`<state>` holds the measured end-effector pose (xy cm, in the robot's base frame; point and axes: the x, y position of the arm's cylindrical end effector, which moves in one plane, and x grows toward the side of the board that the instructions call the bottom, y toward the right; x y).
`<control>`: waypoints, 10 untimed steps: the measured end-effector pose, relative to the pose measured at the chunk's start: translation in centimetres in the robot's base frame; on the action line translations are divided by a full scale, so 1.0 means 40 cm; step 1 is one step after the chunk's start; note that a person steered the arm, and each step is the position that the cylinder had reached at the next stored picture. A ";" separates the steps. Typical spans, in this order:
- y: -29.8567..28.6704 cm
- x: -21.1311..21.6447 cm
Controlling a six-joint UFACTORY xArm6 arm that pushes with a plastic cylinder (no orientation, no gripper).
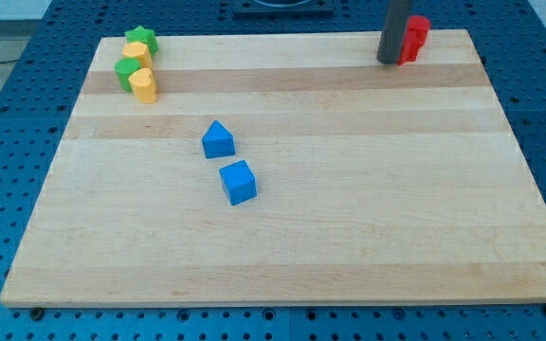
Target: Place the blue triangle near the top center
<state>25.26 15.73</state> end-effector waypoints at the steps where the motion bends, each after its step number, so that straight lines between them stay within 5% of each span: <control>1: 0.012 -0.007; 3: -0.160 0.098; 6: -0.762 0.347; 7: -0.719 0.453; 10: -0.454 0.386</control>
<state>40.71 -2.43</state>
